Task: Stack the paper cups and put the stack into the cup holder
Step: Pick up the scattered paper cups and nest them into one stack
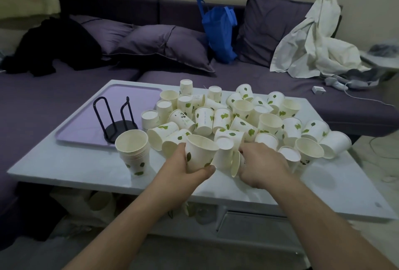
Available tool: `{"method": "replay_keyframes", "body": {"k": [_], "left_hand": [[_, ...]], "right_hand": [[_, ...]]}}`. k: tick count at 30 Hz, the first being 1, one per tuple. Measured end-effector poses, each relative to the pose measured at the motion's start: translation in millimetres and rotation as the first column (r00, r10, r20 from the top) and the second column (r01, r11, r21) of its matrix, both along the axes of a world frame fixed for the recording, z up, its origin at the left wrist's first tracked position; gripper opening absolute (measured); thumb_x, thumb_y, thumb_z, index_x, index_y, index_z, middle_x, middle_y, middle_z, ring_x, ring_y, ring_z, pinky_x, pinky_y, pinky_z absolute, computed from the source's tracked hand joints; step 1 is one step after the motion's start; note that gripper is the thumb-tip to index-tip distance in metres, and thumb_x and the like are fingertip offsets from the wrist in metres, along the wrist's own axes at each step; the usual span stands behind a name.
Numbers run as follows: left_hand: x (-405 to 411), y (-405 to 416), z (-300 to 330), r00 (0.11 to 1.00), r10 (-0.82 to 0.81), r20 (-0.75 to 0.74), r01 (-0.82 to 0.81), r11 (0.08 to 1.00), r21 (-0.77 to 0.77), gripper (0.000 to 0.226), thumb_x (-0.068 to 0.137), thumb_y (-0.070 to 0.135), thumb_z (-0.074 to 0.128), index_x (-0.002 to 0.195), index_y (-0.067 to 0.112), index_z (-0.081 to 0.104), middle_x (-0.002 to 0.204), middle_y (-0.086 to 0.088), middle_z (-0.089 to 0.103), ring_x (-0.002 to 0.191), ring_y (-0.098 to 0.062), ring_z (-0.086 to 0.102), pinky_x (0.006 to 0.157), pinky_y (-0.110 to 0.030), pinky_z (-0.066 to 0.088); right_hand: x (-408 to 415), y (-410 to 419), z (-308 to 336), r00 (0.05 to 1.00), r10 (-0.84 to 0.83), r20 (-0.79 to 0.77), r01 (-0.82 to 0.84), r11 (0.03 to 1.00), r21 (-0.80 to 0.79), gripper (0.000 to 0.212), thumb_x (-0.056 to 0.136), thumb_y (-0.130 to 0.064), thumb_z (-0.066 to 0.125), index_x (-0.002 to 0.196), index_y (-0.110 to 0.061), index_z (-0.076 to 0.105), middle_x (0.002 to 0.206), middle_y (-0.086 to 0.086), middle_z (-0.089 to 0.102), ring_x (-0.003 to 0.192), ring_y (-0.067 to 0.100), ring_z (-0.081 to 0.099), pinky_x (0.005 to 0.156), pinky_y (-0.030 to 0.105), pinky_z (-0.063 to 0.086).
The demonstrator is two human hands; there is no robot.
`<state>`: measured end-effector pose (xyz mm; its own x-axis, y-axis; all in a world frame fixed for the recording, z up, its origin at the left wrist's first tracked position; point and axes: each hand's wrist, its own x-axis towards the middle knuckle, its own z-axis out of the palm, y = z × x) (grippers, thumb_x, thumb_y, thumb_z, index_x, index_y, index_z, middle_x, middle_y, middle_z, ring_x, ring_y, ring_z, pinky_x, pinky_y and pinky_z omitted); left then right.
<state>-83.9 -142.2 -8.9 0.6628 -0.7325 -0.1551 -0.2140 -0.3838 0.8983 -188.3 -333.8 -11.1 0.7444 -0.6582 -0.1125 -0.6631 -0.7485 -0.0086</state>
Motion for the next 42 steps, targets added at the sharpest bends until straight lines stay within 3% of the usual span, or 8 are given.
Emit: {"method": "replay_keyframes", "body": {"k": [7, 10, 13, 16, 20, 29, 36, 42], "left_hand": [[8, 10, 6, 1.0, 0.004, -0.021, -0.006, 0.997, -0.077, 0.057, 0.091, 0.052, 0.074, 0.131, 0.046, 0.033, 0.113, 0.031, 0.058, 0.101, 0.003, 0.061, 0.074, -0.015, 0.048], [14, 20, 20, 0.997, 0.028, -0.07, -0.04, 0.981, -0.189, 0.053, 0.094, 0.049, 0.069, 0.137, 0.046, 0.038, 0.123, 0.027, 0.061, 0.107, 0.004, 0.061, 0.089, -0.019, 0.049], [25, 36, 41, 0.993, 0.08, -0.082, -0.101, 0.949, -0.297, 0.047, 0.091, 0.048, 0.067, 0.133, 0.045, 0.046, 0.117, 0.026, 0.064, 0.098, 0.013, 0.064, 0.074, -0.008, 0.052], [47, 56, 53, 0.974, 0.224, 0.029, -0.202, 0.921, -0.333, 0.06, 0.082, 0.053, 0.072, 0.137, 0.037, 0.052, 0.124, 0.017, 0.067, 0.107, 0.0, 0.066, 0.078, -0.018, 0.052], [80, 81, 48, 0.911, 0.405, 0.076, -0.355, 0.866, -0.352, 0.054, 0.086, 0.033, 0.084, 0.13, 0.043, 0.053, 0.118, 0.022, 0.068, 0.106, 0.005, 0.063, 0.081, -0.019, 0.048], [110, 91, 8, 0.922, 0.363, 0.136, -0.342, 0.927, -0.153, 0.067, 0.077, 0.029, 0.093, 0.133, 0.034, 0.056, 0.116, 0.023, 0.064, 0.109, 0.001, 0.06, 0.082, -0.017, 0.045], [114, 93, -3, 0.939, 0.299, 0.172, -0.305, 0.952, 0.004, 0.09, 0.072, 0.039, 0.095, 0.147, 0.031, 0.045, 0.133, 0.017, 0.057, 0.124, -0.01, 0.053, 0.105, -0.034, 0.046], [115, 96, -3, 0.932, 0.303, 0.199, -0.303, 0.953, -0.034, 0.082, 0.076, 0.037, 0.093, 0.141, 0.036, 0.044, 0.116, 0.032, 0.055, 0.119, -0.005, 0.055, 0.099, -0.031, 0.047]], "right_hand": [[-7, 14, 40, 0.998, 0.042, -0.051, -0.029, 0.972, 0.234, 0.036, 0.07, -0.048, 0.076, 0.1, -0.032, 0.063, 0.094, -0.01, 0.067, 0.086, 0.014, 0.065, 0.075, 0.039, 0.061], [-9, 23, 67, 0.993, 0.054, 0.105, -0.092, 0.915, 0.394, 0.051, 0.071, -0.052, 0.081, 0.117, -0.036, 0.065, 0.103, -0.014, 0.066, 0.09, 0.009, 0.066, 0.078, 0.034, 0.06], [4, 32, 71, 0.917, -0.018, 0.398, -0.2, 0.843, 0.499, 0.054, 0.08, -0.048, 0.083, 0.129, -0.038, 0.062, 0.11, -0.012, 0.064, 0.096, 0.011, 0.064, 0.083, 0.036, 0.058], [26, 38, 61, 0.8, -0.054, 0.598, -0.29, 0.837, 0.464, 0.053, 0.084, -0.047, 0.082, 0.132, -0.033, 0.065, 0.113, -0.011, 0.068, 0.096, 0.008, 0.064, 0.079, 0.029, 0.054], [54, 53, 52, 0.67, -0.085, 0.737, -0.364, 0.828, 0.427, 0.053, 0.088, -0.042, 0.082, 0.136, -0.028, 0.065, 0.112, -0.015, 0.069, 0.095, 0.003, 0.064, 0.073, 0.016, 0.045], [106, 88, 54, 0.449, -0.123, 0.885, -0.464, 0.815, 0.349, 0.051, 0.092, -0.04, 0.08, 0.138, -0.025, 0.062, 0.112, -0.014, 0.069, 0.101, 0.005, 0.067, 0.085, 0.022, 0.055], [134, 113, 42, 0.509, 0.072, 0.857, -0.518, 0.822, 0.238, 0.062, 0.091, -0.042, 0.078, 0.145, -0.023, 0.056, 0.128, -0.012, 0.065, 0.115, 0.006, 0.06, 0.096, 0.028, 0.052], [144, 130, 24, 0.657, 0.286, 0.697, -0.539, 0.825, 0.17, 0.075, 0.093, -0.042, 0.075, 0.158, -0.023, 0.043, 0.155, -0.004, 0.053, 0.143, 0.017, 0.044, 0.119, 0.036, 0.036]]}}
